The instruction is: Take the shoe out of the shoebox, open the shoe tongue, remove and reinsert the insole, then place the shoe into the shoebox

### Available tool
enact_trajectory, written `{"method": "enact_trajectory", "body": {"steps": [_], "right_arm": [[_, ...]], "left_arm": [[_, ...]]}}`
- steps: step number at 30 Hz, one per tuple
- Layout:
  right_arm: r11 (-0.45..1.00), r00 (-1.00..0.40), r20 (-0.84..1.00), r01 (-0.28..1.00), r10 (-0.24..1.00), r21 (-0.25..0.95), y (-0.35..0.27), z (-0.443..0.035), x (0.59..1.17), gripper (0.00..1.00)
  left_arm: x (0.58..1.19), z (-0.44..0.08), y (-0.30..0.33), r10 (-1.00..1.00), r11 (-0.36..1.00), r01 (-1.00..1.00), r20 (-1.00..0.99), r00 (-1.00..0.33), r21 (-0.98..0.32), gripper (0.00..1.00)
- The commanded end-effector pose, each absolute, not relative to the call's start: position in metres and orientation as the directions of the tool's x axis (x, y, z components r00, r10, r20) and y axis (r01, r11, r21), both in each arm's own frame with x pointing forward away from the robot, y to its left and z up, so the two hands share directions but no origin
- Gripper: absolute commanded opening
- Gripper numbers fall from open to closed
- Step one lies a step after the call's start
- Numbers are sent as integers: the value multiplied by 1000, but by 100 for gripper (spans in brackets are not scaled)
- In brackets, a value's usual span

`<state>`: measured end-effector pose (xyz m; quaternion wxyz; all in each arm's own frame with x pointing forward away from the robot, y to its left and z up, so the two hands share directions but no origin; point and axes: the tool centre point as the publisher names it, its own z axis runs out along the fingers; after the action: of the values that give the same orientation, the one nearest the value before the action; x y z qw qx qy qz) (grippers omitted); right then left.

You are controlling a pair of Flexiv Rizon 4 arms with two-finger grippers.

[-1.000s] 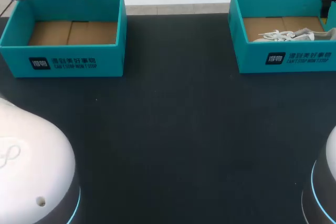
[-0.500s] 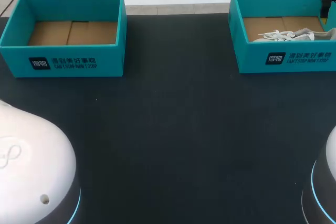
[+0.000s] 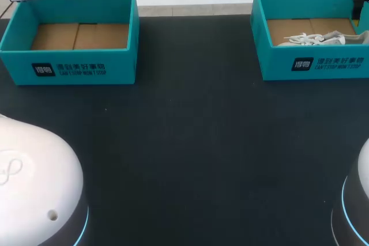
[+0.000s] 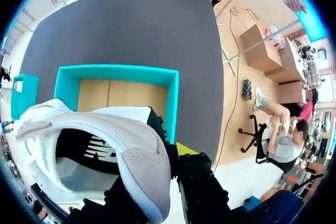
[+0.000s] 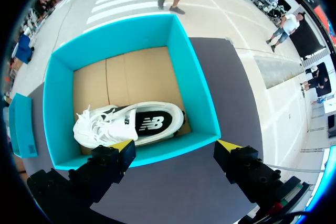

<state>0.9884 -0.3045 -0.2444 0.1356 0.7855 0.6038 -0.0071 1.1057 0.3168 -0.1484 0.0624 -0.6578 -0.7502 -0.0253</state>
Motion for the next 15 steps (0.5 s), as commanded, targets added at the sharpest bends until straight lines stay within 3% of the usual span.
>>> {"method": "enact_trajectory", "body": {"steps": [1, 15], "right_arm": [[-235, 272, -176, 950, 946, 205, -304, -244, 988, 100], [-235, 272, -176, 950, 946, 205, -304, -244, 988, 100]], "left_arm": [[1045, -140, 311, 982, 148, 987, 106, -154, 66, 0], [964, -125, 257, 954, 221, 969, 181, -238, 107, 0]]}}
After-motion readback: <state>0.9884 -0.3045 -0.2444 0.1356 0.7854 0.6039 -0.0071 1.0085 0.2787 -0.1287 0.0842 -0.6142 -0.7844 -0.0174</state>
